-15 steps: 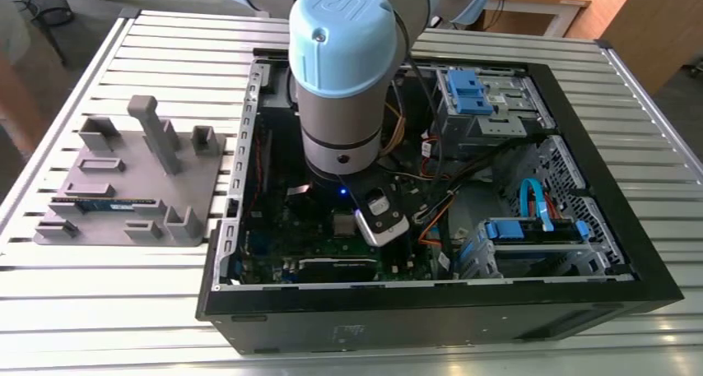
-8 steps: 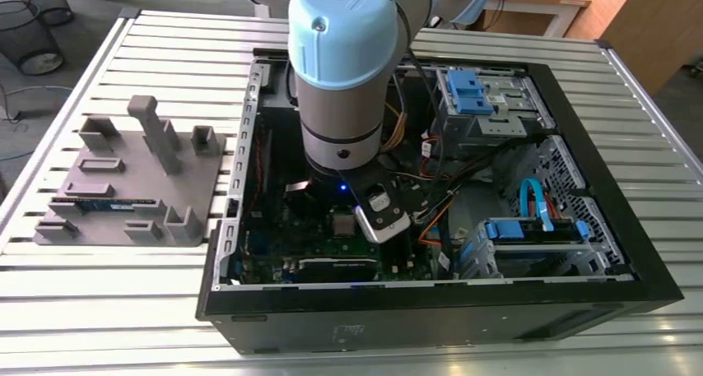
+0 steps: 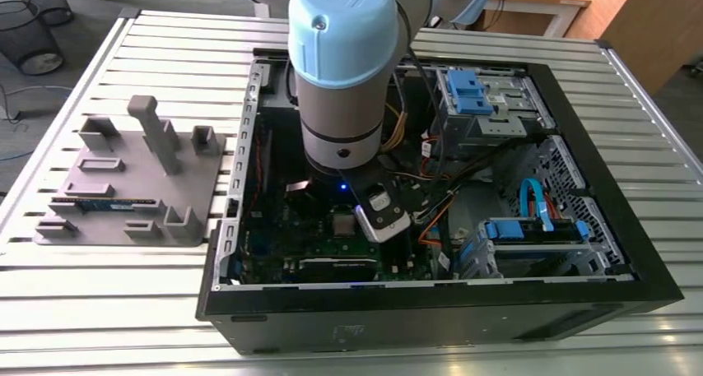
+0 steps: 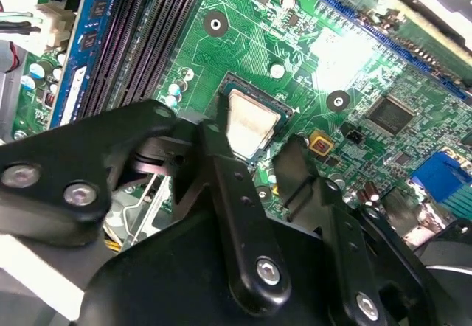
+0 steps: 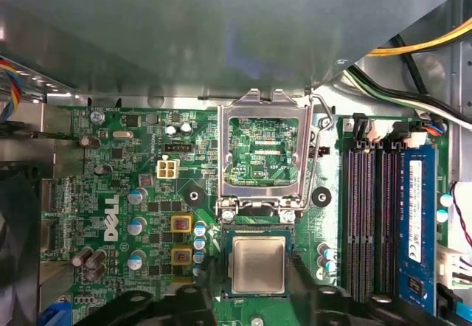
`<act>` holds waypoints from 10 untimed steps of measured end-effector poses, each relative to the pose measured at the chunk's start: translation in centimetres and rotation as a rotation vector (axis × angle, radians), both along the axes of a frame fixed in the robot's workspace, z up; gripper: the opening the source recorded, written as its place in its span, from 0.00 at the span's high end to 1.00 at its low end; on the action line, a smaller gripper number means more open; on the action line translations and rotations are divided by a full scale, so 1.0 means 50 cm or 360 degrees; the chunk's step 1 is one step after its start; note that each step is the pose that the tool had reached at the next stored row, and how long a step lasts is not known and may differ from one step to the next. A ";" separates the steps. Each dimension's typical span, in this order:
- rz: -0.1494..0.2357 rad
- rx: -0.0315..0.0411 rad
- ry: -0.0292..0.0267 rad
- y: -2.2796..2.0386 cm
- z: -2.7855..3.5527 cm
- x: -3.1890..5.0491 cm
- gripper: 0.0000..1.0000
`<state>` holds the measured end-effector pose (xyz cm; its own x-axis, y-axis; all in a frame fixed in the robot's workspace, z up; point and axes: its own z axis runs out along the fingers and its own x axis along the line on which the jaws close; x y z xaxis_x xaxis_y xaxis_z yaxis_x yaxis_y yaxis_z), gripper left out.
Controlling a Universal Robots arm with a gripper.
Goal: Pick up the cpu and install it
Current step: 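Place the cpu into insertion slot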
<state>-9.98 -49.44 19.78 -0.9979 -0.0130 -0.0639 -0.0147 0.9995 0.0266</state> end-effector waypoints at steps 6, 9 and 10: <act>0.0000 -0.0001 0.00003 -0.0002 0.006 0.000 0.55; 0.0000 0.0000 -0.00001 0.0000 0.012 0.000 0.55; 0.0000 0.0000 -0.00001 0.0000 0.012 0.000 0.55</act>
<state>-9.98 -49.44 20.40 -0.9979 -0.0130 -0.0640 -0.0148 0.9995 0.0267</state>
